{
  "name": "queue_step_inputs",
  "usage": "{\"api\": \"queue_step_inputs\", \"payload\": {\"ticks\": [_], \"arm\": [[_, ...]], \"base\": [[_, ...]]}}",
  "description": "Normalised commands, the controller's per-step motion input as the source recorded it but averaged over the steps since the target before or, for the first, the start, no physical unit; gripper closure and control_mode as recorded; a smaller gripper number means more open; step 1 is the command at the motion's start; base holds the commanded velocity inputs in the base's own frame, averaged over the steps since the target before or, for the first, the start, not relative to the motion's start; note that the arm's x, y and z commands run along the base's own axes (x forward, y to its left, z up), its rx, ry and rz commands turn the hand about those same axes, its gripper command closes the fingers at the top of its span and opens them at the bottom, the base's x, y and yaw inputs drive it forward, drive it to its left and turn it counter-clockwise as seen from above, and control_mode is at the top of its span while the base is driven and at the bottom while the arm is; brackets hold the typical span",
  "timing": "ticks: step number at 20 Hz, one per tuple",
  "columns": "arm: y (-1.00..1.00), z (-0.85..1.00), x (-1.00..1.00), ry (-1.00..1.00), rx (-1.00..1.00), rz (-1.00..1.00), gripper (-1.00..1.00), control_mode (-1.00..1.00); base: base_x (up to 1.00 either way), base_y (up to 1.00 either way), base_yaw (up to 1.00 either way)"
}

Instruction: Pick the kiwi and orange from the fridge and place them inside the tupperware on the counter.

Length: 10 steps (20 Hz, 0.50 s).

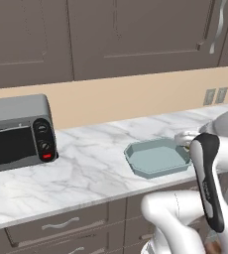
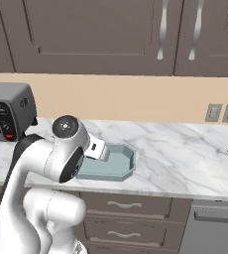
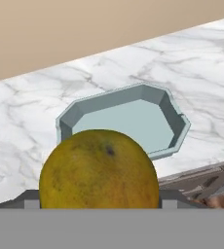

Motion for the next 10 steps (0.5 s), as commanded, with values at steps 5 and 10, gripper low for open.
{"api": "queue_step_inputs", "payload": {"ticks": [5, 10], "arm": [[0.0, -0.51, 0.66, 0.0, 0.0, 0.0, 1.0, -1.0], [-0.06, -0.36, 0.61, 0.06, 0.0, 0.0, 1.0, -1.0]], "base": [[0.0, 0.0, 0.0], [0.0, 0.0, 0.0]]}}
